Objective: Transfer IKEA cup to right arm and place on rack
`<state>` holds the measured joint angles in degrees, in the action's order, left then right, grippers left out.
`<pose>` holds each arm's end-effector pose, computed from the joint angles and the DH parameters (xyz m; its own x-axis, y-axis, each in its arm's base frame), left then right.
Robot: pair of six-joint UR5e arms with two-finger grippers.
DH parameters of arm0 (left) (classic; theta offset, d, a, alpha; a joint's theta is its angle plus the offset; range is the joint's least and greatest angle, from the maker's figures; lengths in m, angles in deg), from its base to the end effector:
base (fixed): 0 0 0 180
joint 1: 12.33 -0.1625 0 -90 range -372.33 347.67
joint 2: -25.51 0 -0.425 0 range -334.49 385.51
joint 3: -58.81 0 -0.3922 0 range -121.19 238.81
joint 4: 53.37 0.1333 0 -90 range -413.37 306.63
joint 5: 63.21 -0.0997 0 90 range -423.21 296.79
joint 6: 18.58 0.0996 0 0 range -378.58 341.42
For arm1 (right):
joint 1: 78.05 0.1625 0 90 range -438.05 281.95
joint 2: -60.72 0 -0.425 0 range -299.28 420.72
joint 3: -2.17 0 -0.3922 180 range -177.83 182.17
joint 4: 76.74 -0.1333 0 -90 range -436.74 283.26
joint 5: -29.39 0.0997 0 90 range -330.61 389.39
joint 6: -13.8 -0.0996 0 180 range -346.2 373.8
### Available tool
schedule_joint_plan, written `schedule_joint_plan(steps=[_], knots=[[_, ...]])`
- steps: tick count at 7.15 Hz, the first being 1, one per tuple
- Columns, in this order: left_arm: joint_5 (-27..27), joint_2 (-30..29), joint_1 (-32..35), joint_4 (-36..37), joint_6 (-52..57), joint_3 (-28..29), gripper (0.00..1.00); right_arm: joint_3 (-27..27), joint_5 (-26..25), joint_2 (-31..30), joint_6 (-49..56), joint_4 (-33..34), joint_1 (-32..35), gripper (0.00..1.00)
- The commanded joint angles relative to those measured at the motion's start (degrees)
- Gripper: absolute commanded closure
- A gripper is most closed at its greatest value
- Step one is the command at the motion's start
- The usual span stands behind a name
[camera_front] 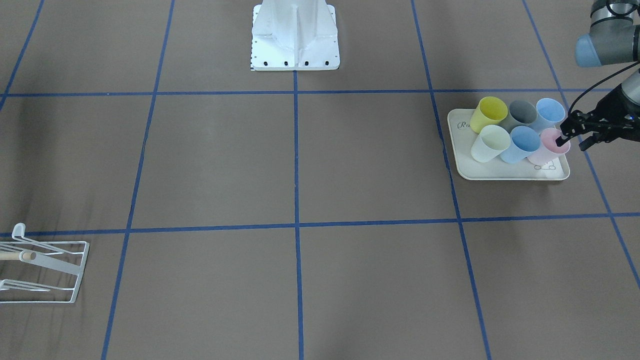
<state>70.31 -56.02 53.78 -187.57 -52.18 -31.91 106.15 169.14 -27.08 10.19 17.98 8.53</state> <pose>0.1227 -0.4369 0.6346 0.5945 0.1492 -0.7901 0.0039 0.9821 0.1883 0.0271 -0.5060 0.5212 0.6383 -0.1279 0.7590 0.0183 0.9883 0.1512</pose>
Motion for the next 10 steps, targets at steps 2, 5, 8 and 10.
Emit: schedule_joint_plan(steps=[2,5,8,10], knots=[[-3.7,-0.3,-4.2,0.0,0.1,0.1,0.49,0.0,0.0,0.0,0.0,0.0,0.0,0.00],[-2.7,0.1,-3.9,0.0,1.3,-0.4,0.85,0.4,0.0,0.0,0.0,0.2,0.0,0.00],[-2.8,0.6,-3.7,0.1,1.5,-0.4,0.84,0.6,2.1,0.0,-0.4,0.3,0.0,0.00],[-2.8,0.6,-2.8,0.3,1.5,-1.1,0.98,0.7,2.1,0.0,-0.4,0.3,0.0,0.00]])
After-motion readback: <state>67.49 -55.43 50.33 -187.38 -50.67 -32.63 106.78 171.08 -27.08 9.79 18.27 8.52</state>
